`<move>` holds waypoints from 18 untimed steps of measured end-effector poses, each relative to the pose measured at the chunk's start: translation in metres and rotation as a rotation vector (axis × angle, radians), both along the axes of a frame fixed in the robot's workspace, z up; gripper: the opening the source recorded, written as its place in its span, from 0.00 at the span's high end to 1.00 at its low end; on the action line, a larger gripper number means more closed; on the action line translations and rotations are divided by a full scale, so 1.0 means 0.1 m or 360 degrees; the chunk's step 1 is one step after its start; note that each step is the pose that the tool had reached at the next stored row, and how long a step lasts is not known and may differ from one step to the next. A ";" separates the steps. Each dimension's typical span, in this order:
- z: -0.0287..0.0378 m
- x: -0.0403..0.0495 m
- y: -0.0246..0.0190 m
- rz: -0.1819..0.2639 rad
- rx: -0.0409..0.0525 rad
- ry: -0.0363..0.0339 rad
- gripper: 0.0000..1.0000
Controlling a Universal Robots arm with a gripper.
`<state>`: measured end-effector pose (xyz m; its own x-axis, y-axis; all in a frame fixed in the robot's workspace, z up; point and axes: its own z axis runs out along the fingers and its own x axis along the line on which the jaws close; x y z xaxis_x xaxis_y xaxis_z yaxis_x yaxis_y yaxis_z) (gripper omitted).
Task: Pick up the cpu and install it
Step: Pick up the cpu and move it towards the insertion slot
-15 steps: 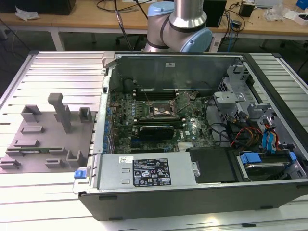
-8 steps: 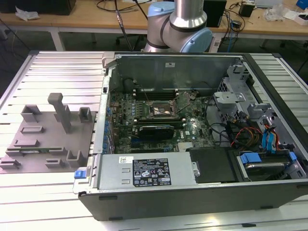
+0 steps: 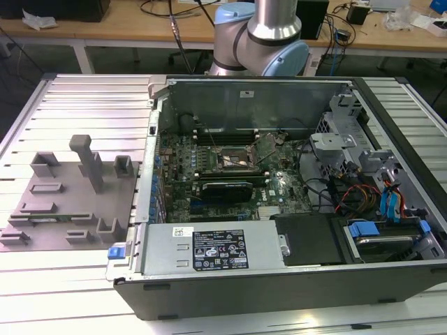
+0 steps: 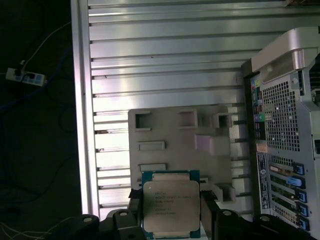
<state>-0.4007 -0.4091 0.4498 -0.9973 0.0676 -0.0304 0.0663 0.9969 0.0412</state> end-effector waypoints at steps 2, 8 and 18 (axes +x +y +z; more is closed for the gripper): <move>0.000 0.036 -0.001 0.0000 0.0000 0.0000 0.45; 0.000 0.074 -0.001 0.0000 0.0000 0.0000 0.45; 0.000 0.233 -0.003 0.0000 0.0000 0.0003 0.45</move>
<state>-0.3774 -0.4095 0.4499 -0.9973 0.0676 -0.0284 0.0664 0.9970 0.0410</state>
